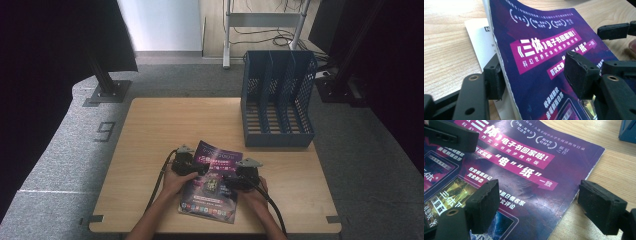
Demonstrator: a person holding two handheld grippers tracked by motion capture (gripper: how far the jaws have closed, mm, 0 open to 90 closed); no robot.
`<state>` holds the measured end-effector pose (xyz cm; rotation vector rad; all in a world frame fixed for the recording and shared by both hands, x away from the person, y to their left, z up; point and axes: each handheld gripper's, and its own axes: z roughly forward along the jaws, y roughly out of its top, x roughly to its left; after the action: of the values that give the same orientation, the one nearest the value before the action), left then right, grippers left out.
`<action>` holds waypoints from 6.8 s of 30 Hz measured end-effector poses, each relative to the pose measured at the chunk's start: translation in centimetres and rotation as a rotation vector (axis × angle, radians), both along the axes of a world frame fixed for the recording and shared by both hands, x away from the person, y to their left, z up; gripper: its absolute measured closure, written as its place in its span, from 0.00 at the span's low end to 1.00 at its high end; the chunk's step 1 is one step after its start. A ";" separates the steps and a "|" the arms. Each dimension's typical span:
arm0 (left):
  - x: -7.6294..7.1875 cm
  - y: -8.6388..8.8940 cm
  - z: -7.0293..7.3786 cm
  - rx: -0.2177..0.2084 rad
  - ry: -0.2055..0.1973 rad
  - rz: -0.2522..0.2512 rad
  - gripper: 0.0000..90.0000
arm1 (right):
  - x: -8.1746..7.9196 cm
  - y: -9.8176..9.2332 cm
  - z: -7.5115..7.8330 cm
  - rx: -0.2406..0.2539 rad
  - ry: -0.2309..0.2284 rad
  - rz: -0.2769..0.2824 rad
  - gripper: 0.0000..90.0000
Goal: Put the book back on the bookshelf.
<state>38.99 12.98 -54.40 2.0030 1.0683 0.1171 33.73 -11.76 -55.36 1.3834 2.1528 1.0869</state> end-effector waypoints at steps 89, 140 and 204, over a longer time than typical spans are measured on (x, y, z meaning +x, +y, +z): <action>-3.7 0.0 4.0 -0.127 -0.219 -0.072 0.94 | -0.1 -1.4 0.9 0.076 -0.044 0.009 0.23; -4.9 0.8 6.3 -0.229 -0.260 -0.092 0.94 | 0.1 -1.8 1.8 0.208 -0.012 0.063 0.18; -1.7 1.3 1.4 -0.138 -0.102 -0.040 0.94 | 5.9 -1.0 0.5 0.148 0.072 0.028 0.56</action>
<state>37.27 14.26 -53.04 1.8729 0.9454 0.1196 39.68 -12.76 -54.81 1.4822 2.1857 1.2473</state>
